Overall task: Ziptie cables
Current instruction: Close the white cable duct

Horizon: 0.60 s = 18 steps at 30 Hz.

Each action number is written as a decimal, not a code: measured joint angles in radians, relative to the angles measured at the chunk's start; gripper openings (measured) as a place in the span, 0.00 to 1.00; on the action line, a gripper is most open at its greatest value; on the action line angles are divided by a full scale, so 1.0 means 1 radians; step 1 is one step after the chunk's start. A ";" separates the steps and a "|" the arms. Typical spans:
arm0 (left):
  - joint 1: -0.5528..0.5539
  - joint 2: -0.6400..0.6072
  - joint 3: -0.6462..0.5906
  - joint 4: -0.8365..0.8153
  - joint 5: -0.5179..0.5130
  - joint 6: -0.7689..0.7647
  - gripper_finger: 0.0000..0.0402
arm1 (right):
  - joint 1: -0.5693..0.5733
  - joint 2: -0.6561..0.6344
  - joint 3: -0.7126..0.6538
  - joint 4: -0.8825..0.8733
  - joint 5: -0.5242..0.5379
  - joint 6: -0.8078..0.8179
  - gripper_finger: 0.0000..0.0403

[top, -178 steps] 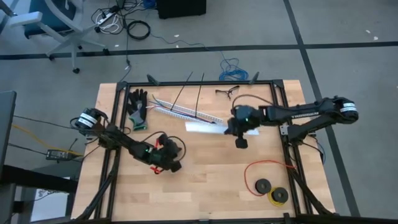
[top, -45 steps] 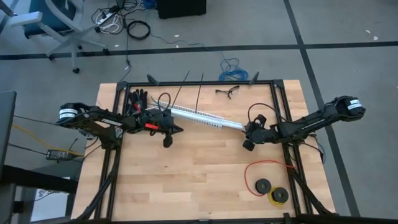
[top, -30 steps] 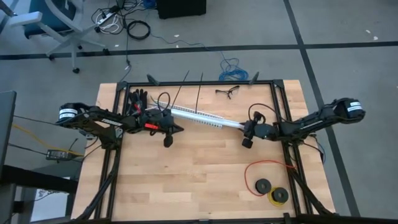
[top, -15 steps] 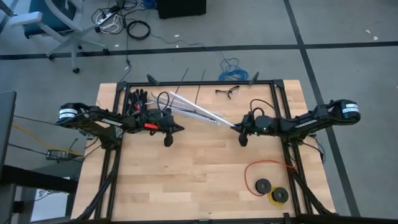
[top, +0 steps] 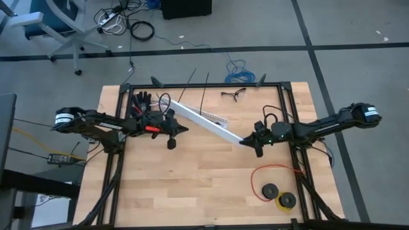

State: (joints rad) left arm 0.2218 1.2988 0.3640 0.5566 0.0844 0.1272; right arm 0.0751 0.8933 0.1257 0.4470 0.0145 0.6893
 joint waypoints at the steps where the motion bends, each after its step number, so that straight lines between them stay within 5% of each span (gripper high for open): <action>1: 0.000 -0.018 -0.001 -0.018 -0.013 0.000 0.02 | 0.006 -0.014 0.000 -0.058 -0.011 0.023 0.02; 11: -0.064 -0.185 0.000 -0.352 -0.246 -0.088 0.02 | -0.003 -0.069 -0.002 -0.375 -0.189 0.099 0.02; 18: -0.103 -0.203 0.001 -0.407 -0.260 -0.120 0.02 | -0.023 -0.064 0.000 -0.370 -0.371 0.103 0.02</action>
State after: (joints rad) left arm 0.1186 1.0962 0.3645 0.1493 -0.1757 0.0068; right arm 0.0518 0.8295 0.1261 0.0773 -0.3569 0.7925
